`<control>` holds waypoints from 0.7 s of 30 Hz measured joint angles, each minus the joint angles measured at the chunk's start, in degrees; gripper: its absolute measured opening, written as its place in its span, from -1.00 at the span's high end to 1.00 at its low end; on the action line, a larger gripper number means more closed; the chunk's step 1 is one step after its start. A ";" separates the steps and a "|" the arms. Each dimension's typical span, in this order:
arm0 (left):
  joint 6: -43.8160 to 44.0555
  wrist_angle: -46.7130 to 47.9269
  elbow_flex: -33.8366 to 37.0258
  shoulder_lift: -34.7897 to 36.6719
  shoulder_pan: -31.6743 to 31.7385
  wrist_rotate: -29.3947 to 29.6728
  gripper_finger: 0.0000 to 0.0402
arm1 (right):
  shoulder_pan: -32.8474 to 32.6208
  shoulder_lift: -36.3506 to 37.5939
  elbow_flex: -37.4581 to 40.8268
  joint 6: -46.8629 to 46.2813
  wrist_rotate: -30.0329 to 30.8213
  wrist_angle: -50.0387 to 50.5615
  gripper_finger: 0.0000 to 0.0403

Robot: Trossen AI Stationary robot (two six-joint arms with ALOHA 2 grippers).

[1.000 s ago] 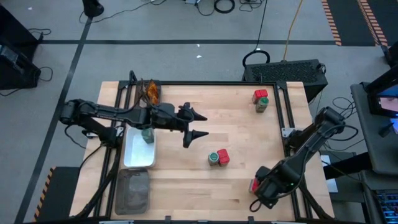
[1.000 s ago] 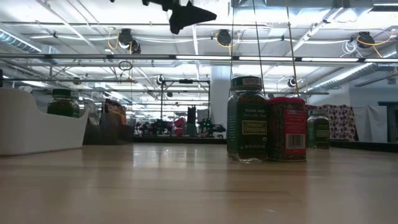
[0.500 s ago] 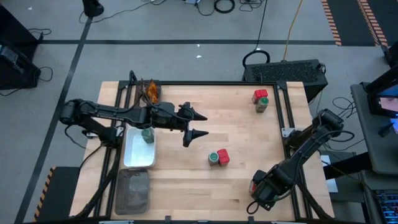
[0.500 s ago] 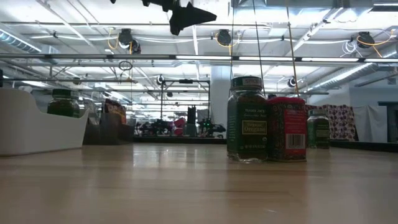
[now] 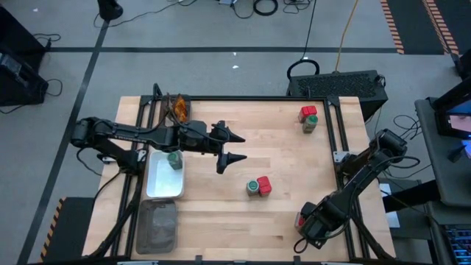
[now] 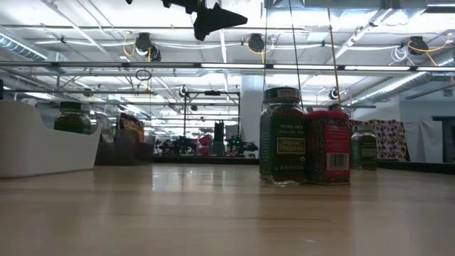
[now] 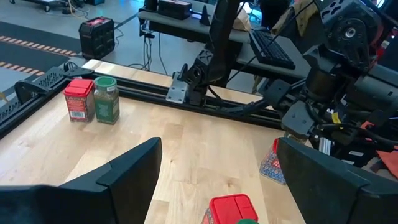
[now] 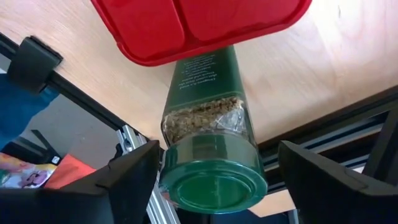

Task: Sort spices by type
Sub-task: Put the bottom green seasoning bottle into the white bin

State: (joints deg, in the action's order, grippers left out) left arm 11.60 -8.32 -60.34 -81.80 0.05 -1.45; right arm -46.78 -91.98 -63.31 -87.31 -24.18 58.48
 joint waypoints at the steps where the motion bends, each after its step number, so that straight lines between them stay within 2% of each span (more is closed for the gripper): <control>1: 0.00 0.04 0.00 0.00 0.02 0.00 -0.60 | 0.00 0.00 0.00 0.04 0.00 0.00 -0.46; 9: -0.05 0.24 0.00 0.00 1.42 0.02 -0.60 | 0.07 0.07 0.00 1.31 -1.72 0.29 0.14; 12: -0.07 0.24 0.00 0.00 2.05 0.02 -0.60 | 0.07 0.22 -0.02 2.29 -4.27 0.00 0.16; 15: -0.42 0.24 0.00 0.00 2.65 -0.03 -0.60 | 0.25 1.46 -1.53 2.52 -4.24 2.10 0.16; 21: -0.48 0.22 0.00 0.00 3.69 -1.33 -0.60 | 1.81 4.46 -8.12 4.15 -3.81 18.95 0.16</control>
State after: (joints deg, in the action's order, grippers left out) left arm 11.11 -8.10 -60.34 -81.80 3.75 -2.78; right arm -44.97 -87.53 -71.43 -83.16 -28.00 77.43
